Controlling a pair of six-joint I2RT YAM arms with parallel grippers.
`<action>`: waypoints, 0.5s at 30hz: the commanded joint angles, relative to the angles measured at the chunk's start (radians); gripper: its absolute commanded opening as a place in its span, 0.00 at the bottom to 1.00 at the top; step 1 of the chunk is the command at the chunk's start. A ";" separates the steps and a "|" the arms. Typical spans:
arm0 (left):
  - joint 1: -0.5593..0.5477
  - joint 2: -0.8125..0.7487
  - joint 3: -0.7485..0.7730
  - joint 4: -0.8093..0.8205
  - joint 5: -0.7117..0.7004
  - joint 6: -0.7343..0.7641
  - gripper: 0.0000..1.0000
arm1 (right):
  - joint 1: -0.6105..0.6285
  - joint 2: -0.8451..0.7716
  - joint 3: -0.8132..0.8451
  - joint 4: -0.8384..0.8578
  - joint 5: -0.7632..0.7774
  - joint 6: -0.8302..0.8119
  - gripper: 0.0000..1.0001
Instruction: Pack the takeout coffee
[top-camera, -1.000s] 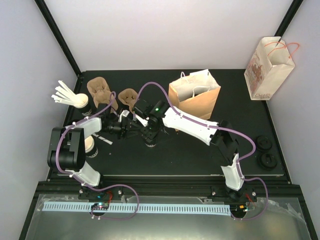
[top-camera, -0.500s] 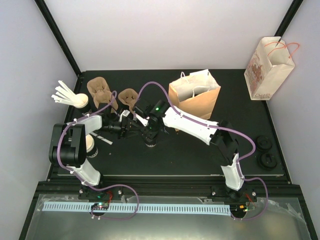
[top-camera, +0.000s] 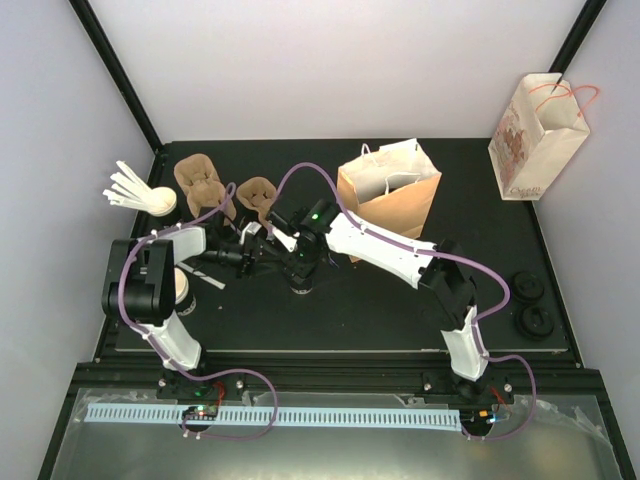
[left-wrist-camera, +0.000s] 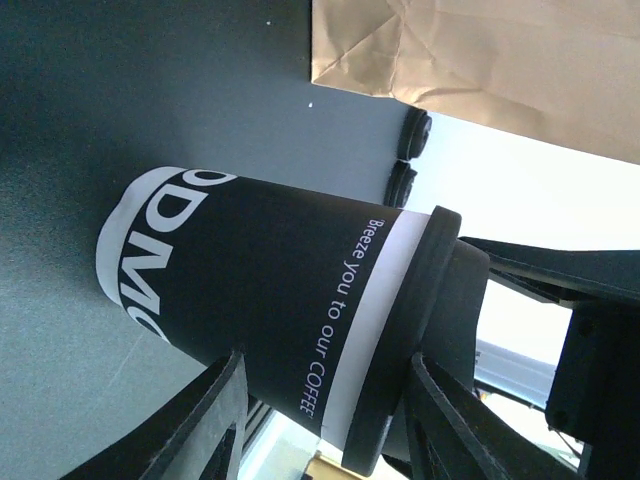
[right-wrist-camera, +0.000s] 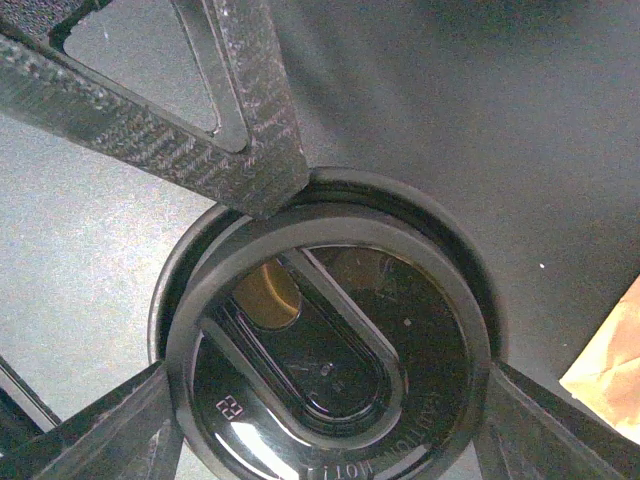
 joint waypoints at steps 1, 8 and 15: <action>-0.018 0.084 -0.064 -0.047 -0.255 0.014 0.45 | 0.009 0.097 -0.073 -0.096 -0.137 0.019 0.76; -0.021 0.075 -0.078 -0.011 -0.226 0.008 0.44 | 0.008 0.089 -0.093 -0.095 -0.123 0.029 0.76; -0.048 -0.019 -0.004 -0.005 -0.155 0.000 0.55 | 0.007 0.023 -0.091 -0.076 0.010 0.065 0.76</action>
